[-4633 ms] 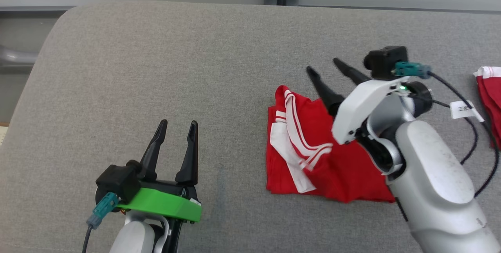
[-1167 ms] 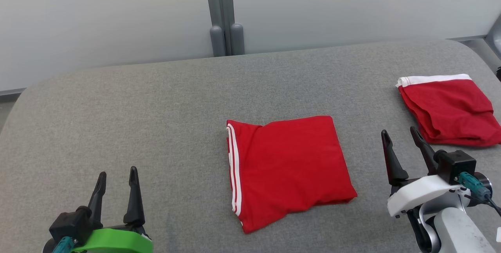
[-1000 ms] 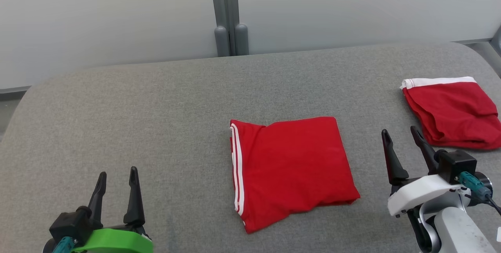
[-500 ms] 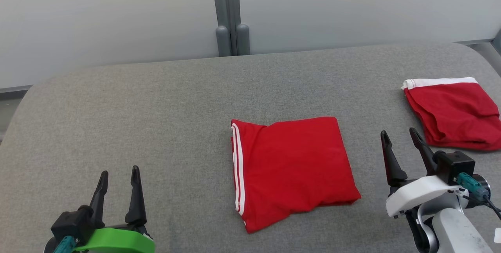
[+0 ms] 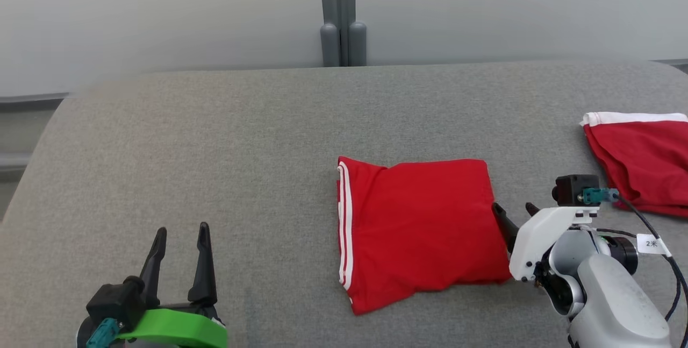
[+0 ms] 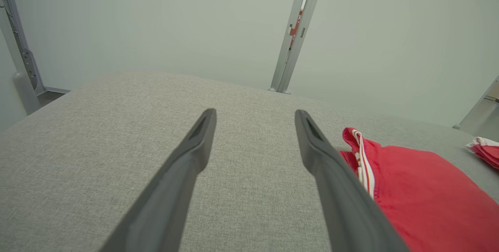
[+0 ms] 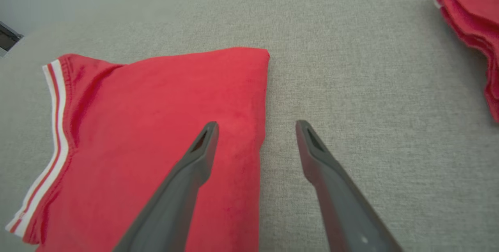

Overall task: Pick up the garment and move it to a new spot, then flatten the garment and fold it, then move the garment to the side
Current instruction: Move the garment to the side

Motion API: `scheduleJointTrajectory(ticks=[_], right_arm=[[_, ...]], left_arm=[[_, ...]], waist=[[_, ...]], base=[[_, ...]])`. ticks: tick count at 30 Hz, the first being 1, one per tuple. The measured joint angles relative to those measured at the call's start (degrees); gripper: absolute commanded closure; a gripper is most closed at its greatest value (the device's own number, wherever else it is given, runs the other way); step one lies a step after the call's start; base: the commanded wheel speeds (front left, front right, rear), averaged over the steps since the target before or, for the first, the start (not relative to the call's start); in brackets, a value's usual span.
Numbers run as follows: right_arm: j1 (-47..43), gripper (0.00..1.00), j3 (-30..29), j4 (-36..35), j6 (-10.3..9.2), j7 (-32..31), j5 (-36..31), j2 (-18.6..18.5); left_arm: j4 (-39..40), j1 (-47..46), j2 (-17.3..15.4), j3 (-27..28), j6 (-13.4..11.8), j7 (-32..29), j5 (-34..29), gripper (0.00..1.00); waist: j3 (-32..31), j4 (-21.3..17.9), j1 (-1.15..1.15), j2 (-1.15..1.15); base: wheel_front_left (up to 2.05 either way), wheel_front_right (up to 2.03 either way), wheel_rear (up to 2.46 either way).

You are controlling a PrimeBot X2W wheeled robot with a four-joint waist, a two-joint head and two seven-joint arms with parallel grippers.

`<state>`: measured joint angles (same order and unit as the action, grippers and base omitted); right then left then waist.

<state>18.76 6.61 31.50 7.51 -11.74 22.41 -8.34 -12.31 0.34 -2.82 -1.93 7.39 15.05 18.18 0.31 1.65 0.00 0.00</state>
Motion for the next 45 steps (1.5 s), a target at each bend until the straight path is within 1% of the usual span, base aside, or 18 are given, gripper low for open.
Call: scheduleJointTrajectory(ticks=[2, 9, 14, 15, 16, 17, 20, 24, 29, 32, 35, 37, 40, 45], right_arm=[[0.91, 0.0, -0.98, 1.69, -0.01, -2.38, -0.91, 0.25], [3.27, 0.0, -4.42, 6.95, -0.01, -6.54, -2.92, 2.35], [4.94, 0.0, -5.31, 10.33, 0.01, -12.23, -5.43, 2.49], [5.32, 0.1, -5.12, 10.48, 0.01, -13.36, -6.02, 2.36], [5.6, 0.69, -4.59, 10.42, -0.07, -14.39, -6.45, 2.19], [5.77, 1.0, -3.99, 10.03, -0.14, -14.96, -6.68, 1.76], [6.32, 1.0, -0.23, 7.88, -0.1, -15.88, -8.57, -0.2], [8.13, 1.0, 6.09, 4.19, 0.14, -17.62, -10.93, -4.39], [14.96, 1.0, 12.79, -1.09, 0.05, -20.36, -11.88, -10.58], [18.62, 1.0, 16.36, -4.41, 0.04, -22.81, -9.48, -14.1], [21.93, 1.0, 17.16, -6.7, 0.04, -24.1, -8.13, -18.34], [23.96, 1.0, 17.13, -8.05, 0.03, -24.49, -7.17, -20.14], [26.31, 1.0, 17.13, -8.93, 0.05, -25.27, -6.24, -21.82], [29.48, 1.0, 14.15, -8.28, 0.04, -25.46, -5.54, -24.02]], left_arm=[[0.11, -0.57, 0.0, -0.79, 0.0, 0.0, 0.22, 0.0], [0.45, -2.01, 0.01, -1.91, 0.0, 0.0, 0.45, 0.0], [0.85, -2.85, -0.01, -2.18, 0.0, 0.0, 0.45, 0.0], [0.89, -3.08, 0.0, -2.24, 0.0, 0.0, 0.45, 0.0], [0.94, -3.3, 0.0, -2.27, 0.0, 0.0, 0.45, 0.0], [1.07, -3.44, -0.01, -2.33, 0.0, 0.0, 0.47, 0.0], [1.35, -3.92, 0.0, -2.85, 0.0, 0.0, 0.9, 0.0], [2.15, -4.49, -0.01, -3.09, 0.0, 0.01, 1.58, 0.0], [3.2, -5.22, -0.02, -2.6, 0.0, 0.01, 2.0, 0.0], [4.05, -6.16, 0.0, -3.19, 0.0, 0.08, 2.32, 0.0], [4.87, -6.96, -0.01, -3.48, 0.0, 0.08, 2.25, 0.0], [5.22, -7.44, 0.0, -3.8, 0.0, 0.08, 1.91, 0.0], [5.76, -8.65, 0.0, -4.35, 0.0, 0.08, 1.13, 0.0], [5.95, -11.19, 0.04, -6.47, 0.0, 0.09, -0.73, 0.0]], waist=[[0.63, 0.84, 0.0, 0.0], [3.56, 4.1, 0.0, 0.0], [5.73, 6.17, 0.0, 0.0], [6.03, 6.46, 0.0, 0.0], [6.39, 6.78, 0.0, 0.0], [6.74, 7.06, 0.0, 0.0], [7.61, 7.59, 0.0, 0.0], [8.43, 7.23, 0.0, 0.0], [9.35, 5.05, 0.0, 0.0], [10.15, 3.08, 0.0, 0.0], [11.0, 1.02, 0.0, 0.0], [11.62, -0.45, 0.0, 0.0], [12.76, -2.83, 0.0, 0.0], [15.15, -6.87, 0.0, 0.0]], base=[[0.0, 0.0, 0.0], [0.0, 0.0, 0.0], [0.0, 0.0, 0.0], [0.0, 0.0, 0.0], [0.0, 0.0, 0.0], [0.0, 0.0, 0.0], [0.0, 0.0, 0.0], [0.0, 0.0, 0.0], [0.0, 0.0, 0.0], [0.0, 0.0, 0.0], [0.0, 0.0, 0.0], [0.0, 0.0, 0.0], [0.0, 0.0, 0.0], [0.0, 0.0, 0.0]])
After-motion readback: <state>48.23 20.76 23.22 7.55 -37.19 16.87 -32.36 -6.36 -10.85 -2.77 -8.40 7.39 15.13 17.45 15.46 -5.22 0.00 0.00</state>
